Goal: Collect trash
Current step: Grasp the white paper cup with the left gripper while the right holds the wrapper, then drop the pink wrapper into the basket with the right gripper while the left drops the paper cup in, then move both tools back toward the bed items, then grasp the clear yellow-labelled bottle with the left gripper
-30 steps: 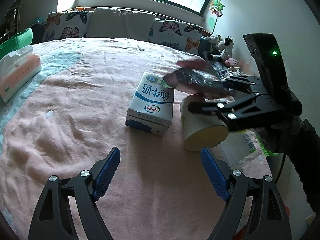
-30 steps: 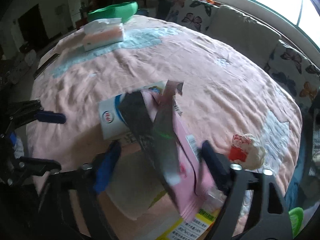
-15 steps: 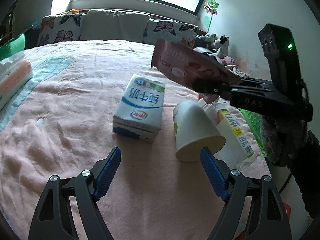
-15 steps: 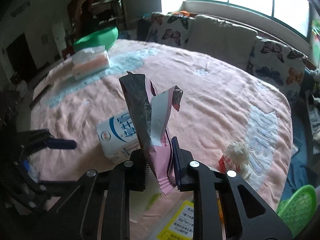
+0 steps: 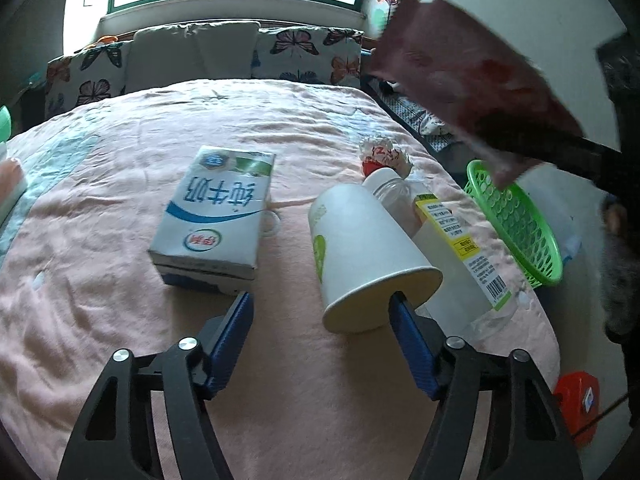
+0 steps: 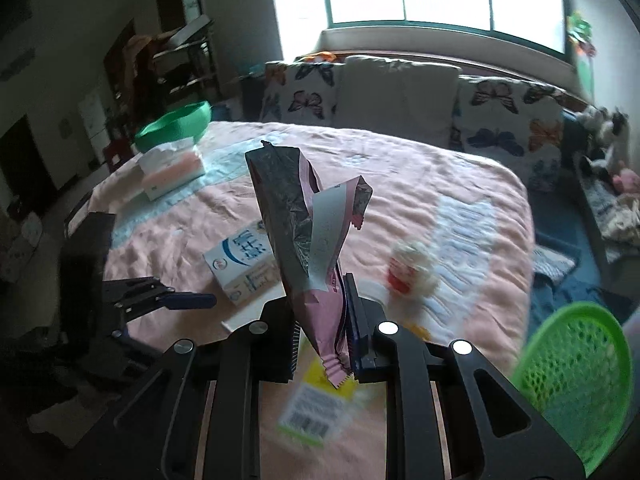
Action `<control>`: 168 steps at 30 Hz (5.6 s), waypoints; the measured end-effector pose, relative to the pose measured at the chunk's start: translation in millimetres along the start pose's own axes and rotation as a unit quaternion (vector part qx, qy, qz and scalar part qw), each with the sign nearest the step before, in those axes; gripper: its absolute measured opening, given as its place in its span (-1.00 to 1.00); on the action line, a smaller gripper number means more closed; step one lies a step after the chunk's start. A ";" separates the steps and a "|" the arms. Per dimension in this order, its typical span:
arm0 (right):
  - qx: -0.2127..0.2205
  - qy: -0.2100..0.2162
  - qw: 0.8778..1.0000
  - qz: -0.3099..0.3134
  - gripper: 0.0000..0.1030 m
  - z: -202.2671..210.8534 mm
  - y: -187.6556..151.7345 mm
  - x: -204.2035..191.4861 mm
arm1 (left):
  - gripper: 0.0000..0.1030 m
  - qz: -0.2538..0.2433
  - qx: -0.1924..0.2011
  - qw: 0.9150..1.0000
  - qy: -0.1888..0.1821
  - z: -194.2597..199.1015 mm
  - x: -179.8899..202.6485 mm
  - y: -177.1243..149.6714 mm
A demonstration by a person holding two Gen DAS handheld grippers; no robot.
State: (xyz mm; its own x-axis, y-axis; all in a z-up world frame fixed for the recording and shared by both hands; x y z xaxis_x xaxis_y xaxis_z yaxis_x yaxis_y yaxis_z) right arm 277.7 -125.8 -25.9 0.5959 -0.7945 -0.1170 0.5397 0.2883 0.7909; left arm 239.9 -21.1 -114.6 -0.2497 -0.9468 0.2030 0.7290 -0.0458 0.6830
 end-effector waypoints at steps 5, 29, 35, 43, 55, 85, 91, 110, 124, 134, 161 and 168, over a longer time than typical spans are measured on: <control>0.007 -0.045 0.998 -0.039 -0.61 27.8 -22.5 29.6 | 0.05 -0.004 -0.004 1.000 -0.001 -13.2 1.5 4.0; -0.024 -0.197 0.962 -0.186 -0.55 94.6 -133.4 169.8 | -0.93 -0.009 0.044 0.999 0.003 30.3 13.3 29.1; -0.042 -0.225 0.952 -0.204 -0.42 95.7 -151.5 200.1 | -0.93 -0.023 0.059 0.998 -0.020 42.1 40.3 49.5; -0.036 -0.241 0.943 -0.227 0.13 104.9 -162.4 221.7 | -0.93 -0.060 0.062 0.995 -0.051 35.9 95.4 73.5; -0.012 -0.245 0.941 -0.233 0.26 143.8 -171.5 220.1 | -0.93 -0.120 0.026 0.988 -0.090 -14.6 188.3 85.3; -0.004 -0.251 0.931 -0.265 0.31 172.0 -215.7 221.8 | -0.12 -0.159 -0.081 0.978 -0.108 -132.5 287.9 51.2; 0.002 -0.244 0.934 -0.259 0.31 172.1 -209.0 211.5 | -0.02 -0.159 -0.047 0.981 -0.100 -103.1 275.6 55.4; 0.025 -0.209 0.953 -0.217 0.41 159.0 -165.5 167.5 | 0.33 -0.035 0.025 0.998 0.043 -34.1 124.7 54.6; 0.014 -0.189 0.962 -0.197 0.42 133.1 -150.3 146.7 | 0.35 0.004 -0.046 0.996 0.080 -74.8 80.2 40.9; 0.007 -0.180 0.967 -0.182 0.42 120.0 -141.0 138.2 | 0.10 0.002 -0.069 0.996 0.065 -88.3 82.0 40.5; -0.031 -0.099 0.987 -0.123 0.14 -3.4 -90.9 73.2 | -0.11 0.019 -0.011 1.000 0.015 20.1 38.5 18.4; -0.041 -0.096 0.988 -0.117 0.11 -30.6 -83.4 69.3 | -0.11 0.010 -0.019 1.000 0.008 30.0 36.9 1.4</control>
State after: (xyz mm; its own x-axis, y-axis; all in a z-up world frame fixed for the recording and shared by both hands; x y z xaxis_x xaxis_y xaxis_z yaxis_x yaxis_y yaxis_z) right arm 292.2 -188.5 -118.3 0.3302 -0.9288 -0.1681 0.6996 0.1213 0.7041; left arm 212.6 -46.6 -85.0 -0.2251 -0.9528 0.2039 0.7569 -0.0392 0.6523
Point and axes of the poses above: each gripper's, at about its wrist camera, not at the fingertips, and z roughly against the way its jaws point, x to its right, y to its top, the point moved 10 cm from there along -z, roughly the way its jaws point, and after that the axes turned 3 degrees about x, right-handed, at the moved point
